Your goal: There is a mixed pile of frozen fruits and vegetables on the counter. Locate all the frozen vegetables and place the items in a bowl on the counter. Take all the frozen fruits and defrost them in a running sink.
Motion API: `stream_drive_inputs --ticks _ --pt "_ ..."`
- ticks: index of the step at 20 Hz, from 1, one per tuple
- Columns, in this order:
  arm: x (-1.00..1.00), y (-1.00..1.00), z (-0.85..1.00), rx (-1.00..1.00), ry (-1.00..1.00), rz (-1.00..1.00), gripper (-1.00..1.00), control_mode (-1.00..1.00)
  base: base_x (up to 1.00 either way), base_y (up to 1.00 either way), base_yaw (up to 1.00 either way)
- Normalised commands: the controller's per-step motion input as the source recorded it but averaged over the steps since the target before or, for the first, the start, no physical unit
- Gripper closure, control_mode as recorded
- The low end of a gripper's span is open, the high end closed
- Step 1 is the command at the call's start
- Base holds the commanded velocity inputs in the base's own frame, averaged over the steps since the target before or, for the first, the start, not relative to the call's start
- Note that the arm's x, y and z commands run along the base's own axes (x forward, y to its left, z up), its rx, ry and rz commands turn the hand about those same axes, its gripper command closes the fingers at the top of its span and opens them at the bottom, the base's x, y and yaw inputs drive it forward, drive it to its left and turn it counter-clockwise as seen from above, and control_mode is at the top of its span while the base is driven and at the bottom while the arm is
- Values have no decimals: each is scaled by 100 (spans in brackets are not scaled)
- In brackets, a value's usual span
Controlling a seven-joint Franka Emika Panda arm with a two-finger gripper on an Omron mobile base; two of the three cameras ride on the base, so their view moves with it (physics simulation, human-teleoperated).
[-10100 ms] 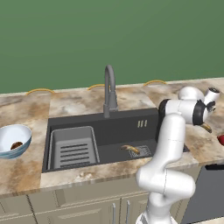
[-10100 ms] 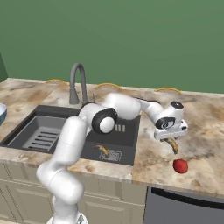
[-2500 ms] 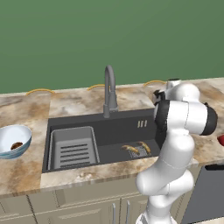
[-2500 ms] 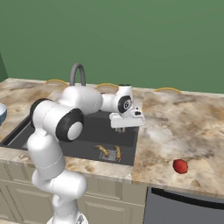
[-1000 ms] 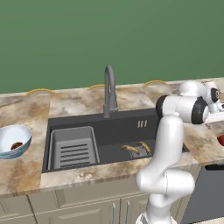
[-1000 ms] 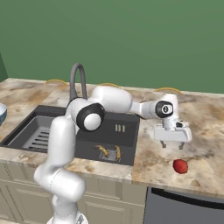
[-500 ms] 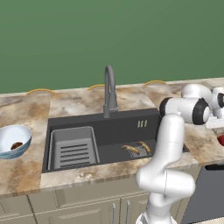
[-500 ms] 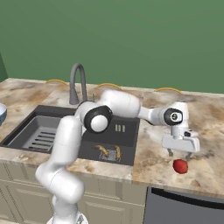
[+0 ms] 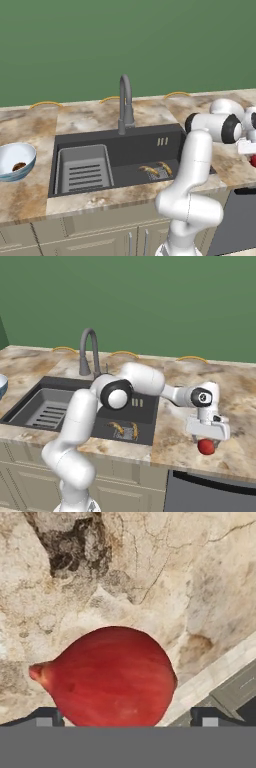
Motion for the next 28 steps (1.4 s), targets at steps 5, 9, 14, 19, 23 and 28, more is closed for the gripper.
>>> stream_drive_inputs --ticks 5,9,14,19,23,28 --pt "-7 0 -28 4 6 0 -100 -100 0 0 0" --pt "-2 0 -32 4 7 0 -100 -100 0 0 0" --pt "0 7 -38 5 7 0 100 -100 0 0 0" --pt "-4 10 -10 0 2 0 100 -100 0 0 0" --pt "-25 26 25 0 -4 0 100 -100 0 0 0" --pt "-18 62 70 0 -6 8 100 -100 0 0 0"
